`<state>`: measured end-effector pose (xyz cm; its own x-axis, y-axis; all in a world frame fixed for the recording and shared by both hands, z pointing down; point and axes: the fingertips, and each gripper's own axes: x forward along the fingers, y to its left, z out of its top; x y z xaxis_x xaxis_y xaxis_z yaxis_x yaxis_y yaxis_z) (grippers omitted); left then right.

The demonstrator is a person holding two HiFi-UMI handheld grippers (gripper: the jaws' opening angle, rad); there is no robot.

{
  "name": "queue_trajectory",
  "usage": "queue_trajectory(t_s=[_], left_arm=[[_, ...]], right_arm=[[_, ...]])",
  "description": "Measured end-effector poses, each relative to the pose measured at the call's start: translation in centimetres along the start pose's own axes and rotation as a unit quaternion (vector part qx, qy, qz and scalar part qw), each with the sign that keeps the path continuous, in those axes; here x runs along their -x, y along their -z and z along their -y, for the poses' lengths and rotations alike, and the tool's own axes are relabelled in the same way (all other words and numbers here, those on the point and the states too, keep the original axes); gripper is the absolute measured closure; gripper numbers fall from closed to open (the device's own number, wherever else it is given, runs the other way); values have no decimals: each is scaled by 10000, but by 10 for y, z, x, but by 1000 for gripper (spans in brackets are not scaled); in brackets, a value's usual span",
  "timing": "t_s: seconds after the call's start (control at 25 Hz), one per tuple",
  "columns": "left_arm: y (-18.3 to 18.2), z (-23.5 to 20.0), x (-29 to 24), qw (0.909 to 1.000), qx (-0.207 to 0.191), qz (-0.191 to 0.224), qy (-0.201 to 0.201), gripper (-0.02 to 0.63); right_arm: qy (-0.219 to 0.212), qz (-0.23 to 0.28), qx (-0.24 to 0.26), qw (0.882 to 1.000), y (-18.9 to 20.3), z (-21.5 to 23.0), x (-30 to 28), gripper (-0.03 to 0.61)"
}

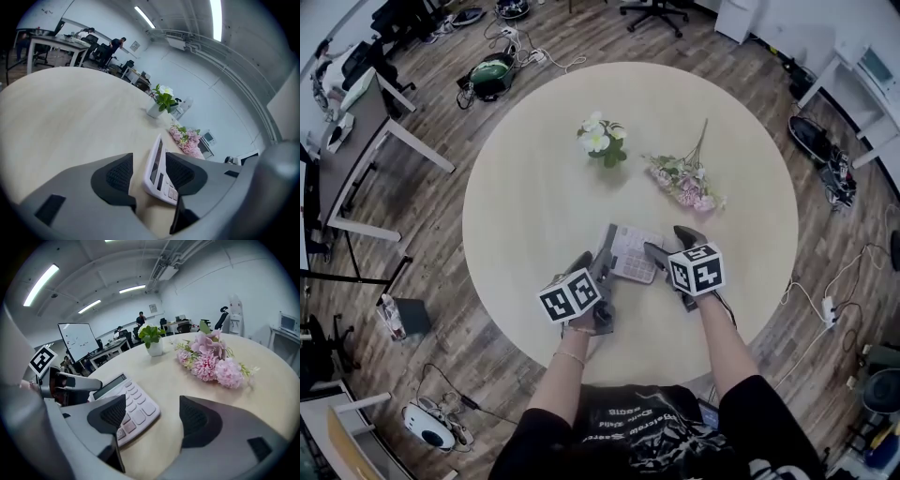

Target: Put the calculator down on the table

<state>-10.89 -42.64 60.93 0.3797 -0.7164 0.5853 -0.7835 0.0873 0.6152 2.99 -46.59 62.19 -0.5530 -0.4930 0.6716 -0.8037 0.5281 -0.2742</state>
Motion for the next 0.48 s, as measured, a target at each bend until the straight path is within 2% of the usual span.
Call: queue_trajectory(t_s=[0.28, 0.48], left_arm=[[8, 27, 37, 9951, -968, 24, 200, 312], [40, 51, 77, 9868, -1544, 191, 450, 311]], right_arm=[[-54, 471, 518, 9975, 6, -30, 46, 195], [-45, 924, 822, 9923, 11, -51, 90, 195]])
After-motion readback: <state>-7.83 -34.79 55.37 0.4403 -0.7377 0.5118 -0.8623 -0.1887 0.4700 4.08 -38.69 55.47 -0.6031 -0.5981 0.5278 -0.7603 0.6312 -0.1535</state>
